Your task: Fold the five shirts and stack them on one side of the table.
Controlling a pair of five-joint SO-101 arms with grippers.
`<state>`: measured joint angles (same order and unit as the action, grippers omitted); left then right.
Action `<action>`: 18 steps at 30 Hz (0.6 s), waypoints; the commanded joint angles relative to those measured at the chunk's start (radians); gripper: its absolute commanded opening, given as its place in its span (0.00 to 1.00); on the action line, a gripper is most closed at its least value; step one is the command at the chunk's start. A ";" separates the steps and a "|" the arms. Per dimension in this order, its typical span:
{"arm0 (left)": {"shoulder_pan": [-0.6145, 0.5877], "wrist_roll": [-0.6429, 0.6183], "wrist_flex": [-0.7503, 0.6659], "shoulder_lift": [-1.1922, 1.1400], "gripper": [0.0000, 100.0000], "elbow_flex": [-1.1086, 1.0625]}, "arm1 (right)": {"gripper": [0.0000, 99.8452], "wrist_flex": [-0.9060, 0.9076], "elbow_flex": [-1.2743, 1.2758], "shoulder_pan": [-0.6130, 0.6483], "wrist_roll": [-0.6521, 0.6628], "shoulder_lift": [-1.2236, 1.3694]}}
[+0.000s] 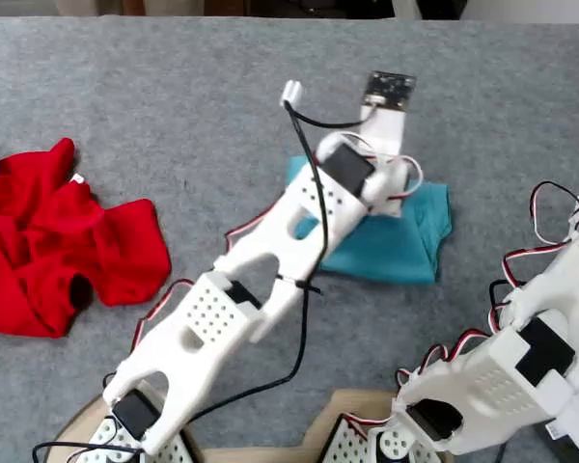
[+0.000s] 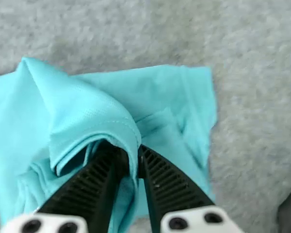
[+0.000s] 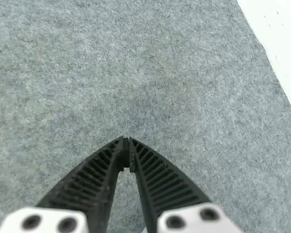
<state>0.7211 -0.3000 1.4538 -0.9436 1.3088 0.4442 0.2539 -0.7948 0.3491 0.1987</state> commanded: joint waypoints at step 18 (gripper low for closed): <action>-0.138 0.038 0.072 0.056 0.02 0.232 | 0.00 -0.008 -0.087 0.036 0.008 0.030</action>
<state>0.6674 -0.3015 1.4507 -0.9452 1.4515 0.4442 0.2539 -0.7764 0.3491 0.2371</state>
